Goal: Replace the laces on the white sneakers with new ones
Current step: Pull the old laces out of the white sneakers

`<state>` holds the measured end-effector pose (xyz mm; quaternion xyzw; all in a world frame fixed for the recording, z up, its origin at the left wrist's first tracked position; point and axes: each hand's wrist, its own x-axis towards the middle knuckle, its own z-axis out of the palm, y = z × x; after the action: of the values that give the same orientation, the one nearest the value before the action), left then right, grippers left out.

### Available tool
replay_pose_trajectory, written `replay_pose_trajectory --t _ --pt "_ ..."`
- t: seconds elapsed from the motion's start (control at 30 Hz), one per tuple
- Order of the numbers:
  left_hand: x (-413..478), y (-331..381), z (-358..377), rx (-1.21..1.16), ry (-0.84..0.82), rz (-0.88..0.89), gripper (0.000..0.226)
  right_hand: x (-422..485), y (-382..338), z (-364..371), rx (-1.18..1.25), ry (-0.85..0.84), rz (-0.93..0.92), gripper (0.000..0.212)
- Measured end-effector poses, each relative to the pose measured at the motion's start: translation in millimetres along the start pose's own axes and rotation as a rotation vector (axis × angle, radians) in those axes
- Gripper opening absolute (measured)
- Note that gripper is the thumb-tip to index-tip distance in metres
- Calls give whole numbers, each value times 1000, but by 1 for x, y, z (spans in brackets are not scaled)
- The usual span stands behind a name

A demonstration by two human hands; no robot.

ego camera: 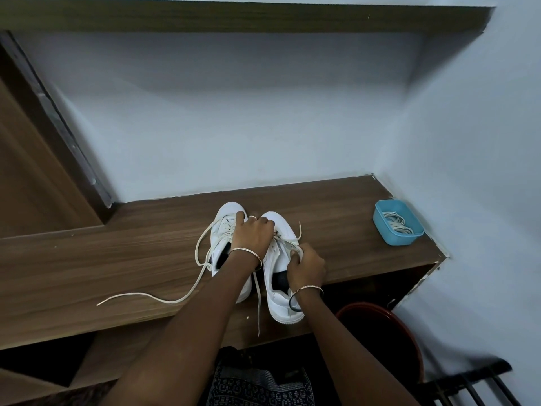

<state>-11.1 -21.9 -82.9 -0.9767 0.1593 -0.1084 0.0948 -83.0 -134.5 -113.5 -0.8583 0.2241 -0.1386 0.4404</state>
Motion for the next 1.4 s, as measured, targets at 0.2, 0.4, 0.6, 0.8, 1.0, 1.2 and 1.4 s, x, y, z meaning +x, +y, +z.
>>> replay_pose_trajectory --t 0.2,0.4,0.6,0.8,1.0,1.2,1.4 --pt "1 1 5 -42 -8 73 18 0 0 1 -7 -5 11 11" --pt "0 5 -1 133 96 197 23 0 0 -1 -1 -15 9 12" --pt "-7 -10 -5 125 140 -134 14 0 1 0 -15 -11 -6 12" --pt "-9 -58 -17 -240 250 -728 12 1 2 2 -23 -12 -2 11" --pt "-15 -90 -29 -492 384 -997 25 2 3 1 -32 -11 -4 12" --pt "-33 -50 -25 -653 369 -605 16 1 0 -1 -80 -28 -60 14" --pt "-58 24 -10 -849 24 -412 37 11 2 -9 -78 -119 -321 20"
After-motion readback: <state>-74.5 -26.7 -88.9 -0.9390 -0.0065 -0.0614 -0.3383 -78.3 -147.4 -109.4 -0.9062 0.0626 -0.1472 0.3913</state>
